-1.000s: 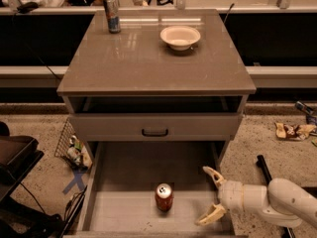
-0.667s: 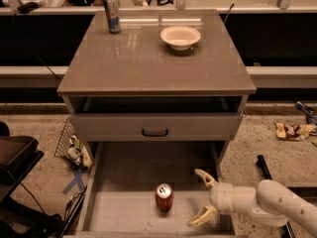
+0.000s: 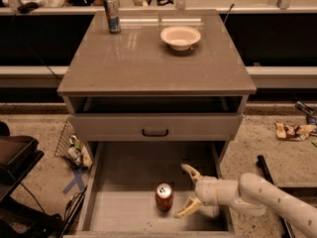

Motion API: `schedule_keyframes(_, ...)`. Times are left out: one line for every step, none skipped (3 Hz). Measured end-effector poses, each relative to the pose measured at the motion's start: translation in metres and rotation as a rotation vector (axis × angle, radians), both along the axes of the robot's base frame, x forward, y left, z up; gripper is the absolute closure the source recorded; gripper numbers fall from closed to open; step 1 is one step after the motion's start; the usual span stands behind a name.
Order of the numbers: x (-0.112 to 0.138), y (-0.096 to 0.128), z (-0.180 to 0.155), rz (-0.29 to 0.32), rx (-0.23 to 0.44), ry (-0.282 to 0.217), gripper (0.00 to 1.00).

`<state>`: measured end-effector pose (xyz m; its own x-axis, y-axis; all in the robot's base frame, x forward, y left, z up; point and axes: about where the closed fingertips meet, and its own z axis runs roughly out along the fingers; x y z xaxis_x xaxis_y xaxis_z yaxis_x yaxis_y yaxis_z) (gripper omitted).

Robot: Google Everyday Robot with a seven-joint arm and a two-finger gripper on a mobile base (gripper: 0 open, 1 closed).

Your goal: Pick coke can from middle drawer and place on counter

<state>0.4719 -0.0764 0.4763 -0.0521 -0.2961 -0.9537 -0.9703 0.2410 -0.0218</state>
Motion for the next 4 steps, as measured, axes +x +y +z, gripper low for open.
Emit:
schedule_keyframes(0.005,0.02,-0.012,0.018,0.044,0.008,0.0)
schedule_keyframes(0.006,0.035,-0.024,0.026,0.07,0.023,0.0)
schedule_keyframes(0.005,0.05,-0.036,0.048,0.092,0.045,0.18)
schedule_keyframes(0.005,0.052,-0.036,0.052,0.095,0.046,0.41)
